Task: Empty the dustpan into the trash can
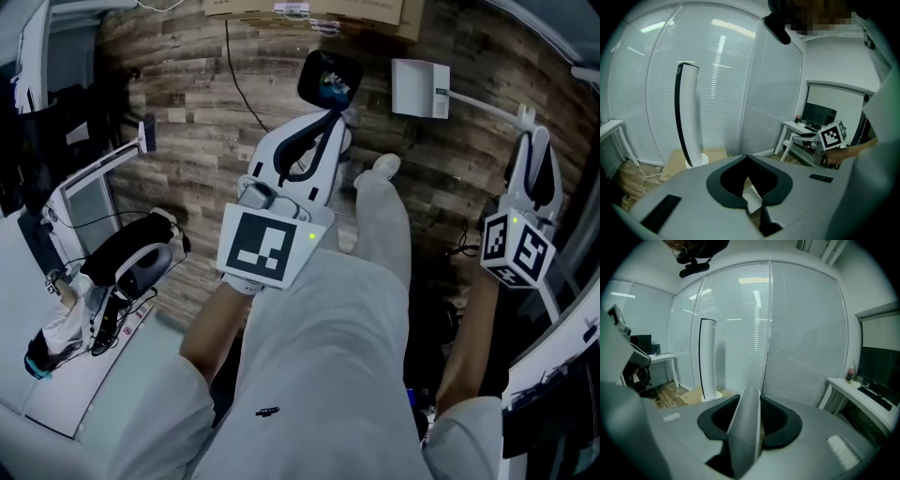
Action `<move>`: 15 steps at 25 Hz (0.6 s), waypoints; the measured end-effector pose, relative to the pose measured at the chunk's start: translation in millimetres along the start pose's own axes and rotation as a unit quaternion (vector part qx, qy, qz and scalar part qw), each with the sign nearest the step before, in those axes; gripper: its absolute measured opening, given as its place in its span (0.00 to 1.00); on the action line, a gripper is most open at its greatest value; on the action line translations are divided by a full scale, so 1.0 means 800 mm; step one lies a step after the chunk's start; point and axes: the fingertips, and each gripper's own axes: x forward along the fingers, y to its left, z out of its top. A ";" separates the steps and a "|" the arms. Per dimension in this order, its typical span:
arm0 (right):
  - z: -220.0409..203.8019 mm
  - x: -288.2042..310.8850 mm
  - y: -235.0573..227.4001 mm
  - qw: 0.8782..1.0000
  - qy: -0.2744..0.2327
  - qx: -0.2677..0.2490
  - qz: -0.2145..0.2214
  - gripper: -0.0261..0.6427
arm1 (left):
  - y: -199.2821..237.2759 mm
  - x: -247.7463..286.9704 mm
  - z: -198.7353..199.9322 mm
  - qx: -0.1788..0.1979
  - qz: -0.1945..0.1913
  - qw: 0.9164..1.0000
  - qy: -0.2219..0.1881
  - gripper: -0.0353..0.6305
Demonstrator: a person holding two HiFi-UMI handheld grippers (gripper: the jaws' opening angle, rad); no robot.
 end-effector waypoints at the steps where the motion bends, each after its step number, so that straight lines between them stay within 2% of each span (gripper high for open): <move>1: -0.008 0.007 -0.002 1.000 0.001 0.001 -0.003 0.25 | 0.000 0.006 -0.003 0.002 -0.002 1.000 0.003 0.06; 10: -0.073 0.048 -0.017 0.998 0.006 0.030 -0.054 0.25 | -0.016 0.044 -0.033 0.018 -0.039 0.999 0.030 0.06; 15: -0.097 0.066 -0.024 0.997 0.011 0.039 -0.071 0.25 | -0.019 0.057 -0.047 0.014 -0.048 0.998 0.042 0.06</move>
